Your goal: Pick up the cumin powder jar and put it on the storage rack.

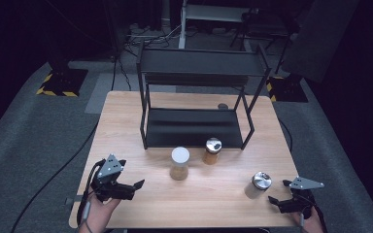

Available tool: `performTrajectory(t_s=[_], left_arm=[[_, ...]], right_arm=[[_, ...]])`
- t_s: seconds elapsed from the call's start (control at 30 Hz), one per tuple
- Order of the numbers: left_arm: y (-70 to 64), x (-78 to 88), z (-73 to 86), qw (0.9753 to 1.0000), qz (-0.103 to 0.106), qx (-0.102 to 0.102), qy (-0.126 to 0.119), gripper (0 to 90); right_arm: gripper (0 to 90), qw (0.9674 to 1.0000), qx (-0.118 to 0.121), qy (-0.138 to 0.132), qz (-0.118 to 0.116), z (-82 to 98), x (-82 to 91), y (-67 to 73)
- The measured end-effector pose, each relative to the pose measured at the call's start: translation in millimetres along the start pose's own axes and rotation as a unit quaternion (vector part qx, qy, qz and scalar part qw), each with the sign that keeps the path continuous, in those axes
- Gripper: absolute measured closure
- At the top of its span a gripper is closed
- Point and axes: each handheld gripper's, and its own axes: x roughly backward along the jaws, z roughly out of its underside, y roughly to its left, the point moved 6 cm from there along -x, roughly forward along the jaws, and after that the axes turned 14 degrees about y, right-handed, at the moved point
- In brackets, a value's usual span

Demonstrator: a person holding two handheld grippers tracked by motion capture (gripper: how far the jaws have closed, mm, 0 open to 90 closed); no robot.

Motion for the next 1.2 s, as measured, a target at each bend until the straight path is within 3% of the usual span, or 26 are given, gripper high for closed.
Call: performTrajectory(t_s=[0.43,0.93,1.2], left_arm=[[-4.6,-18.2,-21.3,0.9997,0.01,-0.024,0.002,5.8],[-6.0,-37.9,-38.0,0.9989,0.037,-0.027,-0.009,5.8],[-9.4,-48.1,-49.4,0.9985,0.041,-0.036,-0.008,5.8]], right_arm=[[2.0,1.0,0.001,0.0,0.0,0.2,0.1,0.0],[2.0,1.0,0.001,0.0,-0.001,2.0,1.2,1.2],[1.9,1.0,0.001,0.0,-0.001,2.2,1.3,1.6]])
